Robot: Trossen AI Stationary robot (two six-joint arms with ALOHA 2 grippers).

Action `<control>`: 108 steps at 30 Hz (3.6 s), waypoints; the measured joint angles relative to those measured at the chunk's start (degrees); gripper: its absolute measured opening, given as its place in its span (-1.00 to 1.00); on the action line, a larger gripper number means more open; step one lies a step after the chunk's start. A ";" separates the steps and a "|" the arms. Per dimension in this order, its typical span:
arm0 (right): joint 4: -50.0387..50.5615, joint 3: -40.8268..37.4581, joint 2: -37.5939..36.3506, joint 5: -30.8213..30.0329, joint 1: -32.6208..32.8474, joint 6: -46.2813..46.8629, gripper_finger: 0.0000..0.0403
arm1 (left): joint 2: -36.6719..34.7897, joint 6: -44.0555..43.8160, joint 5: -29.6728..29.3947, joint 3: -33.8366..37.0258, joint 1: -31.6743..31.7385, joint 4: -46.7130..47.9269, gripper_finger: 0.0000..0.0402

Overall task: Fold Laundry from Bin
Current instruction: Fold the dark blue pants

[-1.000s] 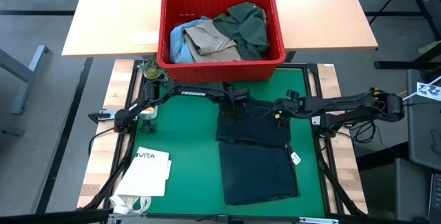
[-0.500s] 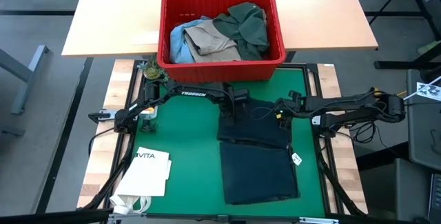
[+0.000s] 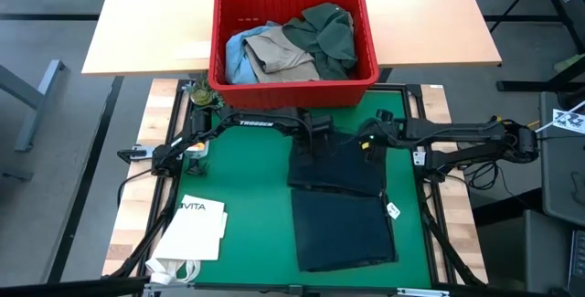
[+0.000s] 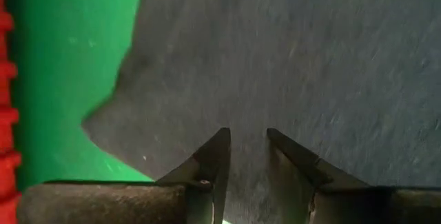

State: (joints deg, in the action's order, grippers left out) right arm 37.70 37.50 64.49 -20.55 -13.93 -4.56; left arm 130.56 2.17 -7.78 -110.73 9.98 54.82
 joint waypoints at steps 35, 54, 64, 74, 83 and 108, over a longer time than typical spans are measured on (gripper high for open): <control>-4.22 -2.91 14.27 -7.28 0.04 -3.21 -0.37 | 0.01 -1.63 -0.43 7.37 5.57 -8.70 -0.56; -4.14 -2.98 14.25 -6.91 0.04 -3.31 -0.37 | 0.00 -3.56 2.45 1.81 -3.02 7.34 -0.56; -4.04 -2.89 14.25 -6.87 0.04 -3.44 -0.37 | -0.37 -3.58 2.02 8.33 -4.00 -0.38 -0.56; 7.64 6.45 14.12 -6.78 0.12 -7.60 -0.37 | -0.10 -3.17 2.60 -3.15 -4.70 8.99 -0.56; 19.97 15.78 12.28 -8.42 9.35 -7.91 -0.37 | -0.17 -3.14 2.83 -12.92 -9.81 17.85 -0.56; 10.31 16.10 6.19 14.20 51.00 10.54 -0.37 | -0.22 -19.84 3.92 -14.37 -34.38 4.10 -0.51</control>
State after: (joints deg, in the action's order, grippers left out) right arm 48.00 53.60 70.67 -6.36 37.07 5.98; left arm 130.34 -17.67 -3.86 -125.10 -24.40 58.92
